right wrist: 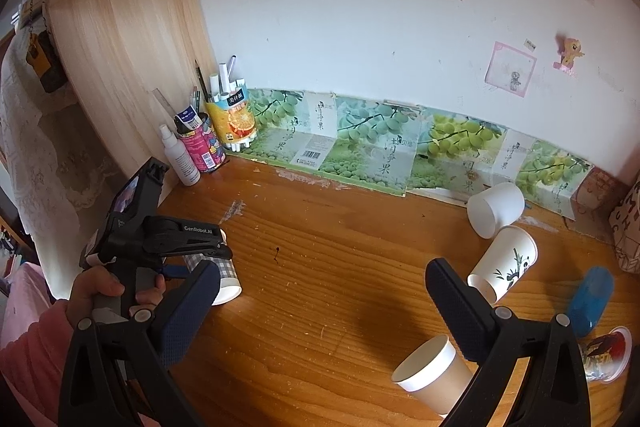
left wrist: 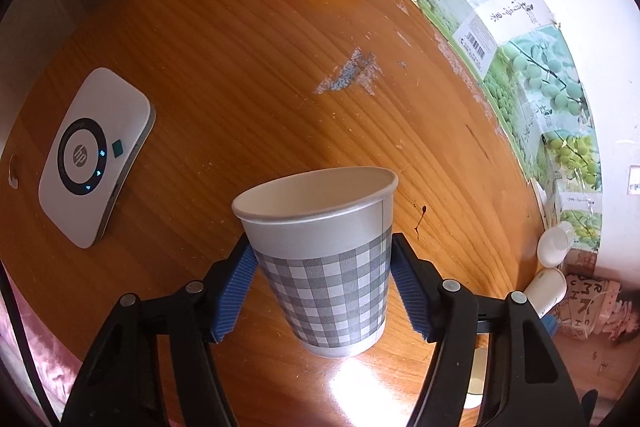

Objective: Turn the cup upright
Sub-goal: 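Close the left gripper around the grey-checked cup's body, then lift the grey-checked cup with the left gripper and carry it over the desk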

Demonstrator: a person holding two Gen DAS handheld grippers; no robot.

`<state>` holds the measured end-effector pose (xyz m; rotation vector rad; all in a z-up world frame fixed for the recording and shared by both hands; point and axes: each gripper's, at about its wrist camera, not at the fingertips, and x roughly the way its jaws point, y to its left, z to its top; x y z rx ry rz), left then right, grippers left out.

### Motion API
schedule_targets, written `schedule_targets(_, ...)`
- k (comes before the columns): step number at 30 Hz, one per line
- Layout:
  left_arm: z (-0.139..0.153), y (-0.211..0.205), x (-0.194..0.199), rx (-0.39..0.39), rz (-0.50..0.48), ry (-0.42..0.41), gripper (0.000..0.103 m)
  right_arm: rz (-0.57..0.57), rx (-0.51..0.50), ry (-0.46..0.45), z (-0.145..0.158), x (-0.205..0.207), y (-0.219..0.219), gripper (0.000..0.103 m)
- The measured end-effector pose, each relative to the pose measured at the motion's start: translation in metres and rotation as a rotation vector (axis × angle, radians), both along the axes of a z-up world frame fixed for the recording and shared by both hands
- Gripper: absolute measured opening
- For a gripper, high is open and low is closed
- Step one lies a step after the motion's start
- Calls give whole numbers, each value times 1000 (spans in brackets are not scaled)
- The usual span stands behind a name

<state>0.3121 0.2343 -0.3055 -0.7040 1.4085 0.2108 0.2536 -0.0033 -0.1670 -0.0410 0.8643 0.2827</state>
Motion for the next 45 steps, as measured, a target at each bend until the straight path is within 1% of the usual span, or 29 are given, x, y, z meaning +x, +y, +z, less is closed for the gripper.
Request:
schedule_targets(3,0,-4,0,5,-33,-4,69,-1,11,38,-8,0,0,103)
schedule_targets(6,2,-8,-2,24,-72,-15,69,2,31,92,-19,2,1,103)
schedule_targets(12,5,-20,-8,60,-157,-37,69,16,83,168,-39,5,4,103)
schedule_targets(16,11,-26,-14,76,-209,-50,69,19,90,184,-46,7,8,103)
schedule_targets(20,18,-32,-21,124,-268,-54,69,21,136,194,-53,9,7,103)
schedule_targets(23,25,-34,-26,131,-298,-54,69,24,172,202,-59,9,4,103)
schedule_targets(25,30,-38,-29,151,-322,-59,69,21,204,213,-64,7,0,103)
schedule_targets(30,42,-55,-40,212,-386,-70,69,-6,289,252,-76,-2,-18,103)
schedule_targets(35,51,-77,-59,242,-431,-67,69,-37,347,260,-79,-21,-45,103)
schedule_targets(42,58,-129,-89,261,-496,-51,69,-82,365,244,-79,-56,-97,103)
schedule_targets(45,61,-158,-104,277,-526,-56,69,-92,342,224,-76,-71,-121,103)
